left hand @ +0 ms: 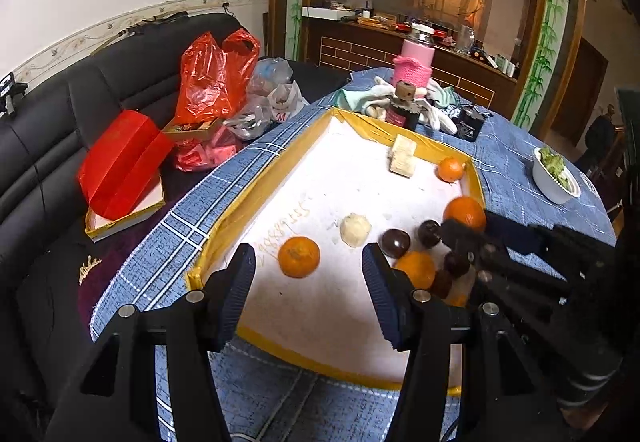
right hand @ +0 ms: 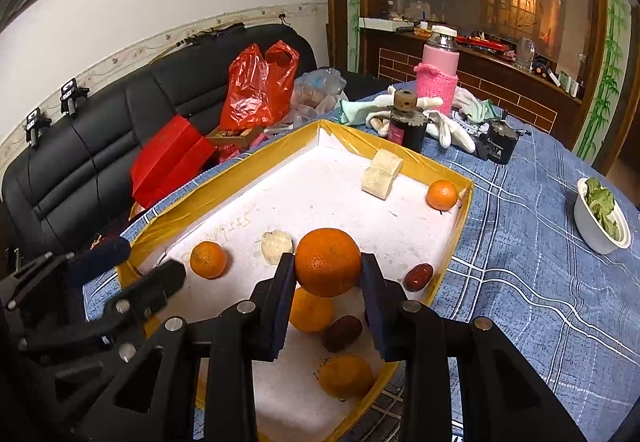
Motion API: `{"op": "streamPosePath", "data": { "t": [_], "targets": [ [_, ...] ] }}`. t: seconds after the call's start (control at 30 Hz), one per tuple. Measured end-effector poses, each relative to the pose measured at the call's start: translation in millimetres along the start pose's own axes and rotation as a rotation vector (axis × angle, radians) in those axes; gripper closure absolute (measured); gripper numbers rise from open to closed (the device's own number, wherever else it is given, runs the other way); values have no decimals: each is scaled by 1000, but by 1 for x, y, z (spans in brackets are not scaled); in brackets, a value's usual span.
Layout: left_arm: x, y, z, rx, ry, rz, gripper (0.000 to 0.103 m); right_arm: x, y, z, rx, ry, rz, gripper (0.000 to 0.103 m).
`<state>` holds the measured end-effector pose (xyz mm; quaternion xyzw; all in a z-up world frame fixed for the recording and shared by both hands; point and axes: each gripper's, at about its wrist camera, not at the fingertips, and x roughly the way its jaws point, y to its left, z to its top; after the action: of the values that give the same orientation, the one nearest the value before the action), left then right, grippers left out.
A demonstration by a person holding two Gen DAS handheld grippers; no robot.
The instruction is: Organize fruits
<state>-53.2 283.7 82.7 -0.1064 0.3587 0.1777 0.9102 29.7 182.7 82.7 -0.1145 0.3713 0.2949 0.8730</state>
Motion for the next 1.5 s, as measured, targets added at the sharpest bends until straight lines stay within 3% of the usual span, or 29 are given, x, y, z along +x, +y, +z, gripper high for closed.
{"op": "streamPosePath", "data": {
  "t": [0.47, 0.6, 0.7, 0.93, 1.1, 1.5],
  "targets": [
    [19, 1, 6, 8, 46, 16, 45, 27, -6, 5, 20, 89, -29, 68],
    [24, 7, 9, -23, 68, 31, 34, 27, -11, 8, 34, 81, -61, 35],
    [25, 10, 9, -37, 90, 51, 30, 20, -20, 9, 69, 68, -55, 24],
    [17, 0, 2, -6, 84, 52, 29, -16, -23, -3, 37, 3, -61, 15],
    [7, -6, -2, 5, 61, 52, 18, -40, -22, -12, -2, -55, -79, 3],
    [-16, -23, -5, 49, 21, 67, 13, -89, -23, -30, -51, -129, -77, 1]
  ]
}}
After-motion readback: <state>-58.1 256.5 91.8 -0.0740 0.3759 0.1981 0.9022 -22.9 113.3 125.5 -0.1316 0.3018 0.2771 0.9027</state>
